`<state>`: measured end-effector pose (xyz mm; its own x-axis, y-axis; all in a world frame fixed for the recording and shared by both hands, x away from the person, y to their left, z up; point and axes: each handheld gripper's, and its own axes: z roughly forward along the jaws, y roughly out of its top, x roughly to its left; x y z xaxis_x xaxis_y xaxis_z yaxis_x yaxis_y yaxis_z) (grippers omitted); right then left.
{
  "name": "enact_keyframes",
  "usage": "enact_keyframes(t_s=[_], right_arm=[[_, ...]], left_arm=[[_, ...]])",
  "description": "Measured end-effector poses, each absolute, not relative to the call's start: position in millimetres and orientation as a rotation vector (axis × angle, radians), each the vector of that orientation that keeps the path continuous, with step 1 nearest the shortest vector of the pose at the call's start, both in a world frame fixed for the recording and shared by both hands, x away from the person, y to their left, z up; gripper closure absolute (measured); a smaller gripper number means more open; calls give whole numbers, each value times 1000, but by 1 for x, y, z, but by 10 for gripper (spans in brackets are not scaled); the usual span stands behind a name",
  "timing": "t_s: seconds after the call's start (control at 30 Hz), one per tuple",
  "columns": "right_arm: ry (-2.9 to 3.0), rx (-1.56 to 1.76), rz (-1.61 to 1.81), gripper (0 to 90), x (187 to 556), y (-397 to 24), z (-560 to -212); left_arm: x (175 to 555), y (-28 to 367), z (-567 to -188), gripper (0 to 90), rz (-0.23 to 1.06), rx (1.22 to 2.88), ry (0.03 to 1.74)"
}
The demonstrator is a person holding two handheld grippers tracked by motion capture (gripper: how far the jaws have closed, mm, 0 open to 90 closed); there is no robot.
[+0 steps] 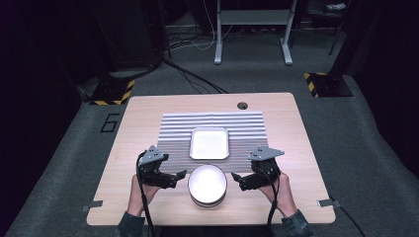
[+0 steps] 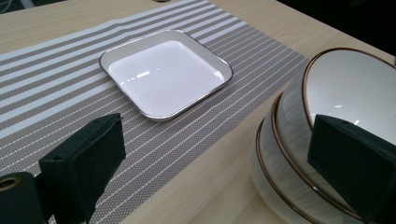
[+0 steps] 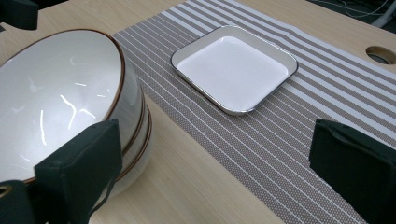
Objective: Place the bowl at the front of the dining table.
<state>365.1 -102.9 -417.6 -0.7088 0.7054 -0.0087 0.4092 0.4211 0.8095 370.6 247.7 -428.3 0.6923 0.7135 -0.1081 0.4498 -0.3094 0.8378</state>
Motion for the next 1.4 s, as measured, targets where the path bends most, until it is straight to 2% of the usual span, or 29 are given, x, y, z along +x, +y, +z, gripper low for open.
enact_keyframes(t_s=[0.5, 0.97, 1.4], right_arm=[[2366, 879, 1213, 21, 363, -81, -406], [2433, 863, 1186, 23, 368, -57, -420], [2481, 913, 1134, 106, 372, -44, -443]], left_arm=[[371, 231, -428, 33, 309, 1967, 848], [374, 217, -441, 34, 269, 2008, 836], [376, 209, -463, 51, 215, 2040, 867]])
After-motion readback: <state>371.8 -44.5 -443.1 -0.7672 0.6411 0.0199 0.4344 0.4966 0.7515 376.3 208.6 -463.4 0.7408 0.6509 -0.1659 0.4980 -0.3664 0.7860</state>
